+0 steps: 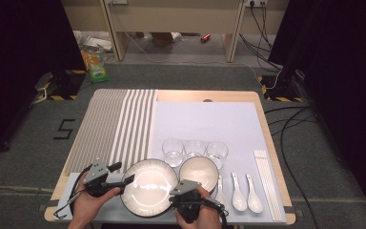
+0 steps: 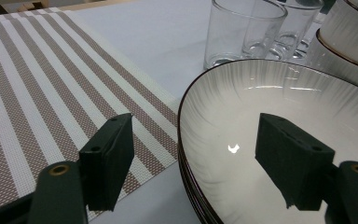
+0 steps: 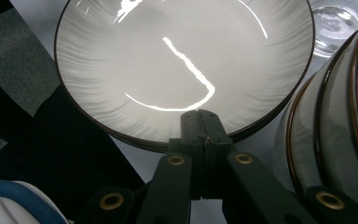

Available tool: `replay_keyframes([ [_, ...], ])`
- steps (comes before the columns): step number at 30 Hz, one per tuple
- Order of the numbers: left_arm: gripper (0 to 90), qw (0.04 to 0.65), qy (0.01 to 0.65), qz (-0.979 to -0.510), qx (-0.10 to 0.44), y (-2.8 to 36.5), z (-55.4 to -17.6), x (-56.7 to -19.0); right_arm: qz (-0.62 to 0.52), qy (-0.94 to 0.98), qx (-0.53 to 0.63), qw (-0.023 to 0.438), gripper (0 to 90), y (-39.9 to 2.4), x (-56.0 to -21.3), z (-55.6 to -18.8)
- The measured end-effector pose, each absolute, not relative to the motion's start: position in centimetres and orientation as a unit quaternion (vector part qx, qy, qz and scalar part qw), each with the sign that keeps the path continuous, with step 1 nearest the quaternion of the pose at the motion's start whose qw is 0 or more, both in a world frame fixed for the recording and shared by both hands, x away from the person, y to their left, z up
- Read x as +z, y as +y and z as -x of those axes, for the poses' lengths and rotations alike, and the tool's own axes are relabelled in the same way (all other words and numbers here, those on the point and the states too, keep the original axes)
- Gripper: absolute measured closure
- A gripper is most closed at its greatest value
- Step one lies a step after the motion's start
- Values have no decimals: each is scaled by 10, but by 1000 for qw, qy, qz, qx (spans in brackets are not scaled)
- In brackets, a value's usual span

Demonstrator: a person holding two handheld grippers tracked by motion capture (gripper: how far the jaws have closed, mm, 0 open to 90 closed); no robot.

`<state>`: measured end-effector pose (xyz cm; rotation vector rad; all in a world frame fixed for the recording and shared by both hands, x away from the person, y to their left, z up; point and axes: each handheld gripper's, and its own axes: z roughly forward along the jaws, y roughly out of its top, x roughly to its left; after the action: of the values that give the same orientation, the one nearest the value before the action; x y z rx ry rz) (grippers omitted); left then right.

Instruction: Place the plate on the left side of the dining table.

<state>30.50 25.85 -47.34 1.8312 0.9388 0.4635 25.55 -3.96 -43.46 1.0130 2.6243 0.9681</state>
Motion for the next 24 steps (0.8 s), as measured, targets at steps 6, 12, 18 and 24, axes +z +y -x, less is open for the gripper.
replay_keyframes([
  [6, 303, 493, 387, -757, 182, 256, -305, -474, -339, 878, 328, 86, 900, -38, -436, -255],
  [12, 337, 487, 391, -761, 176, 257, -305, -474, -341, 875, 331, 89, 900, -37, -437, -255],
  [18, 342, 485, 393, -762, 174, 257, -305, -474, -341, 874, 335, 94, 900, -34, -438, -254],
  [24, 358, 477, 395, -767, 167, 257, -305, -474, -344, 870, 341, 90, 900, -33, -439, -256],
])
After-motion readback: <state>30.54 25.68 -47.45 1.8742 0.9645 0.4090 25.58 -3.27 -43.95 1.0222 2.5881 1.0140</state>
